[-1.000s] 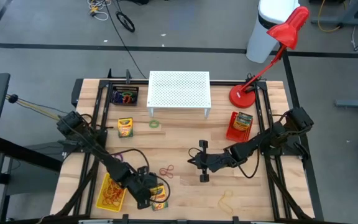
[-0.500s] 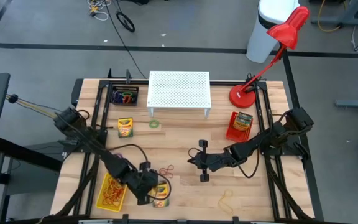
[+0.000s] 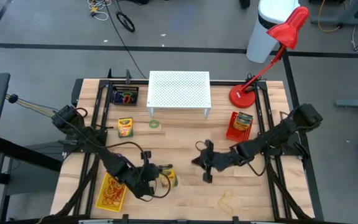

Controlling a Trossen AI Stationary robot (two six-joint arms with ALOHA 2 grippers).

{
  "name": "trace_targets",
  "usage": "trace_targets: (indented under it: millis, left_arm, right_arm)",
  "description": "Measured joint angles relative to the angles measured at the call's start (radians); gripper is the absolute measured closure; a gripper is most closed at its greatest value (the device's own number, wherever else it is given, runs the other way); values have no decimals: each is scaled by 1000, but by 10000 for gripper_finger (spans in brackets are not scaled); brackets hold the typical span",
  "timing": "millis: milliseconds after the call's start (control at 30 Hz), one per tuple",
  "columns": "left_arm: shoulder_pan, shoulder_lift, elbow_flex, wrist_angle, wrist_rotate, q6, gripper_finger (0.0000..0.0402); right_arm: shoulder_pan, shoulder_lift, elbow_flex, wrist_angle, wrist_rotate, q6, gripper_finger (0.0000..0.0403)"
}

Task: Pick & Place Office Desk Supplies
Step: Put the box yellow crayon into the red bin

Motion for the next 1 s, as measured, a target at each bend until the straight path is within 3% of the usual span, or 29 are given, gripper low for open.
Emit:
trace_targets:
  millis: [167,367,500,633,800,900,1000]
  left_arm:
    - [-1,-1,23,5,-94,78,397]
    - [-2,-2,40,7,-164,182,397]
    - [-2,9,40,9,-202,281,397]
    - [-2,40,40,6,-255,367,397]
    - [10,82,42,8,-396,470,397]
    - [26,97,55,8,-489,524,397]
    - [44,98,65,9,-505,559,397]
  right_arm:
    - [43,74,-21,199,34,108,277]
    - [43,170,-17,409,63,114,168]
    - [10,175,21,360,79,69,124]
    - [-42,154,84,244,45,53,122]
    - [-86,138,209,-72,10,53,150]
    - [-80,106,281,-240,10,55,160]
    - [-55,68,326,-370,34,70,161]
